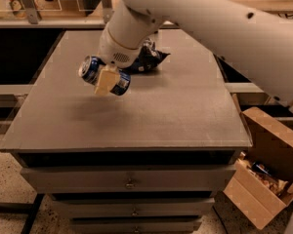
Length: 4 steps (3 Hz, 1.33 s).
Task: Knock pepsi can over
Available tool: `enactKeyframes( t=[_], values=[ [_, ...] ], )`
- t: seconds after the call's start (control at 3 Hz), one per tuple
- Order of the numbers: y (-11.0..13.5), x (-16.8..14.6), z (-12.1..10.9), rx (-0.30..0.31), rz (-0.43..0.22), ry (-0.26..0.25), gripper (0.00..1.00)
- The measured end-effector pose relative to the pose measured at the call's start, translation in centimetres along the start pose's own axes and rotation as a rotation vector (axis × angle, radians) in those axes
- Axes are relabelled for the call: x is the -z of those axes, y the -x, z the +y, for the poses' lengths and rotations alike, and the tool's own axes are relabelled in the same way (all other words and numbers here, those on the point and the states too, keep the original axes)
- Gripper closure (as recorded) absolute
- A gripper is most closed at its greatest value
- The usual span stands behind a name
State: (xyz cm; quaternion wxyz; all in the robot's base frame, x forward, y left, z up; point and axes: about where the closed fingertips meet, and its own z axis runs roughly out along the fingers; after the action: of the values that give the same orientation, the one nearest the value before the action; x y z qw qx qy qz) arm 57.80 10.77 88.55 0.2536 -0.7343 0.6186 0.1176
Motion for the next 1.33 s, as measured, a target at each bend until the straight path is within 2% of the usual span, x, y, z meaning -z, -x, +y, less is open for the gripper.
enactKeyframes(
  t=[0.33,0.67,1.0,1.33],
  values=[
    [-1.7,-0.1,1.4,0.064,0.161,0.041,1.0],
    [-3.4,-0.3,3.2,0.106,0.324,0.07,0.83],
    [-4.8,-0.6,4.3,0.133,0.466,0.092,0.6],
    [-5.6,-0.9,4.6,0.144,0.555,0.102,0.36]
  ],
)
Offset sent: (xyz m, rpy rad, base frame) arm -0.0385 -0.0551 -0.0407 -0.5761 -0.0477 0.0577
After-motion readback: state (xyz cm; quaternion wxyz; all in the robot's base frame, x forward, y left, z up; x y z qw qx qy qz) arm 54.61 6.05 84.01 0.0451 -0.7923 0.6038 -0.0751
